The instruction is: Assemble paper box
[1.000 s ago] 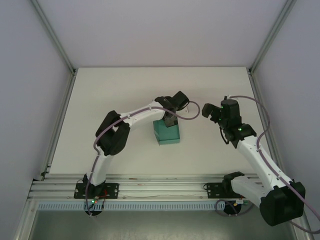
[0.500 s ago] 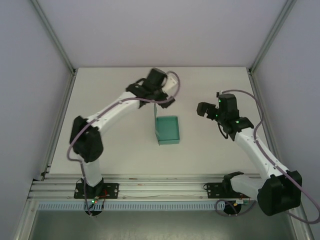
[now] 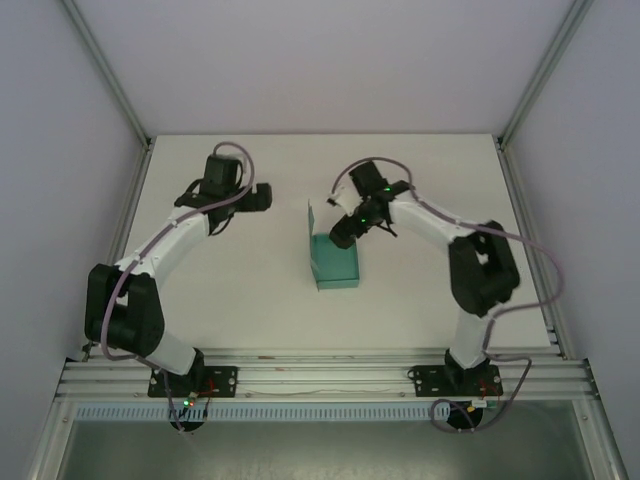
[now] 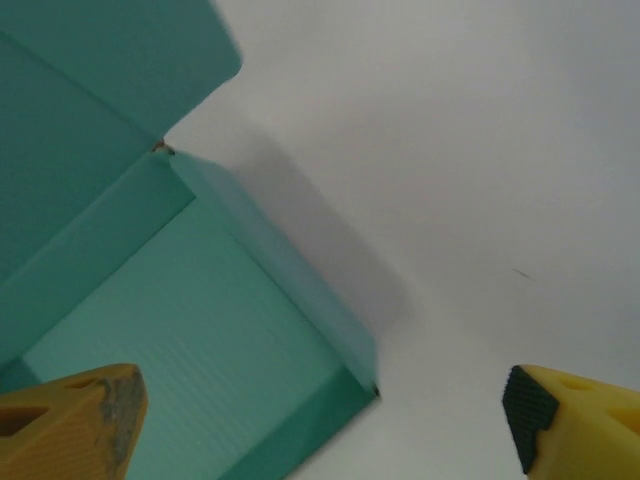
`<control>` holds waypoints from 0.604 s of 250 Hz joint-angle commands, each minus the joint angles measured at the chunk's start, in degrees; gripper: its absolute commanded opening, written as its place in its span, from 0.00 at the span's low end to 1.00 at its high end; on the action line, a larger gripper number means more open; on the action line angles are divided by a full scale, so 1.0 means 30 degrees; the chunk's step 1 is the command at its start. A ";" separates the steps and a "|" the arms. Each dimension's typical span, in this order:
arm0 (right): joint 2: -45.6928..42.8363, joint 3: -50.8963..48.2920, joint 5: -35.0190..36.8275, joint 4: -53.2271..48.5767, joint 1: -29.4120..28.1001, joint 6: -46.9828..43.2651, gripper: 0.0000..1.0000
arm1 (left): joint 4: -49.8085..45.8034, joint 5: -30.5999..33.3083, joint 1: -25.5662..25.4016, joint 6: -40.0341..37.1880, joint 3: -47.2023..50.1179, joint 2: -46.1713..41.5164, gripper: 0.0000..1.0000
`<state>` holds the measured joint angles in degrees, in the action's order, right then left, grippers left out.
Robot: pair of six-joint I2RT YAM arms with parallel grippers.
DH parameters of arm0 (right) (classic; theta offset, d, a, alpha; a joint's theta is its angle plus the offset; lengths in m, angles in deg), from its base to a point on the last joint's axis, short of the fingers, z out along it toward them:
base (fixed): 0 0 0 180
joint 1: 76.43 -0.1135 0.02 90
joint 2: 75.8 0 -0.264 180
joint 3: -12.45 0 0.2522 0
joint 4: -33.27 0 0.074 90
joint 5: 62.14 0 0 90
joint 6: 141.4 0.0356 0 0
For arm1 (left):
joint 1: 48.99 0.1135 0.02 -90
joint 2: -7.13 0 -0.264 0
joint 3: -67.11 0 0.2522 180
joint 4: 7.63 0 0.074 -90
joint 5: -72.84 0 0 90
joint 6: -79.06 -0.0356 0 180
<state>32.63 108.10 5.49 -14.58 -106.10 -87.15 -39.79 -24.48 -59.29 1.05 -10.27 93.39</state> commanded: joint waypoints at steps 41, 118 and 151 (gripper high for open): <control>0.3761 0.3419 0.0058 -0.1968 -0.0334 -0.3230 0.85 | -0.0513 0.0577 0.0476 0.1316 0.1892 -0.2732 1.00; 0.2193 -0.0073 0.1996 0.3284 -0.0488 0.1164 0.38 | -0.0630 0.1250 0.0488 0.1432 0.2089 -0.3234 1.00; 0.0793 -0.1840 0.3905 0.4228 -0.0599 0.3838 0.32 | -0.0634 0.1553 0.0505 0.1416 0.1767 -0.3005 1.00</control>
<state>40.19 106.00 9.99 -6.64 -107.26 -84.81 -41.34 -22.18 -58.57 4.48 -4.35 84.93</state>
